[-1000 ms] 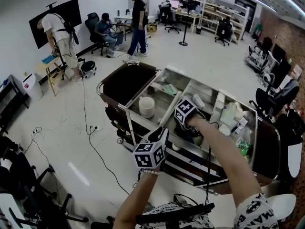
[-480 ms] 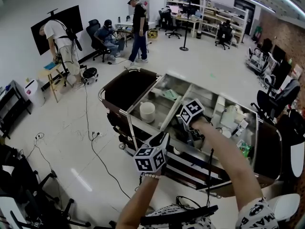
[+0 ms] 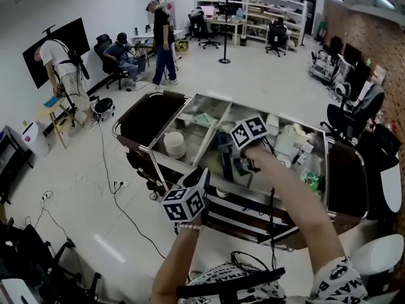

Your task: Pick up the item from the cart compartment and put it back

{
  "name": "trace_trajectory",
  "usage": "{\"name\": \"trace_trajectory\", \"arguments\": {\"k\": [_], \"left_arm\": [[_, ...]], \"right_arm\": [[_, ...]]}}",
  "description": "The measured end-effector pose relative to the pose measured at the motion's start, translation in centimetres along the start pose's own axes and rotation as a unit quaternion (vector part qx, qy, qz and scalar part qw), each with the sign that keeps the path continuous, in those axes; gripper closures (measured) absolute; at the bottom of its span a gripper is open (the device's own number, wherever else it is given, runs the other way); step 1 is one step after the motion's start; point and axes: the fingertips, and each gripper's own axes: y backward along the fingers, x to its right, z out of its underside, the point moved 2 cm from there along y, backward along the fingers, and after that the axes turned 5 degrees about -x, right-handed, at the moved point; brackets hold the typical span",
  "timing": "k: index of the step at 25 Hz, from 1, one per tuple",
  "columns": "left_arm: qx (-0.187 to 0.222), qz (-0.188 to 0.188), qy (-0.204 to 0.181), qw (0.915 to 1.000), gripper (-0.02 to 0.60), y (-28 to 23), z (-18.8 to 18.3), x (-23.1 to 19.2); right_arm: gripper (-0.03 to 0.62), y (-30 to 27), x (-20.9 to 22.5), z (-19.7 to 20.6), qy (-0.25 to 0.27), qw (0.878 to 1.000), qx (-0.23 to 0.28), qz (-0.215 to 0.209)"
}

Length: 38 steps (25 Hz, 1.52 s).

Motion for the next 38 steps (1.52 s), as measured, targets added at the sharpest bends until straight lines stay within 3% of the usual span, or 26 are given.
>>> {"name": "trace_trajectory", "arguments": {"k": [7,13,18,21,25,30,38], "left_arm": [[0.020,-0.006,-0.012,0.9997,0.483,0.6,0.1,1.2],[0.036,-0.012,-0.019,0.9991,0.483,2.5,1.0,3.2],[0.044,-0.027,-0.050,0.9974,0.483,5.0,0.9,4.9],[0.038,-0.036,-0.057,0.9970,0.489,6.9,1.7,5.2],[0.032,-0.045,-0.049,0.9972,0.510,8.6,3.5,4.9],[0.026,-0.054,-0.041,0.9974,0.514,10.4,5.6,5.2],[0.021,-0.050,-0.044,0.9976,0.526,11.6,6.8,6.5]], "right_arm": [[0.419,5.5,-3.1,-1.4,0.060,0.990,0.131,-0.014],[0.419,11.7,-6.6,-1.3,0.098,0.964,0.245,-0.043],[0.419,16.6,-11.2,2.1,0.144,0.941,0.302,-0.059],[0.419,17.2,-13.1,6.0,0.153,0.935,0.314,-0.068],[0.419,15.6,-13.3,11.7,0.142,0.938,0.311,-0.056],[0.419,13.7,-12.8,17.2,0.083,0.945,0.309,-0.073],[0.421,13.2,-12.7,19.3,0.044,0.945,0.311,-0.084]]}}
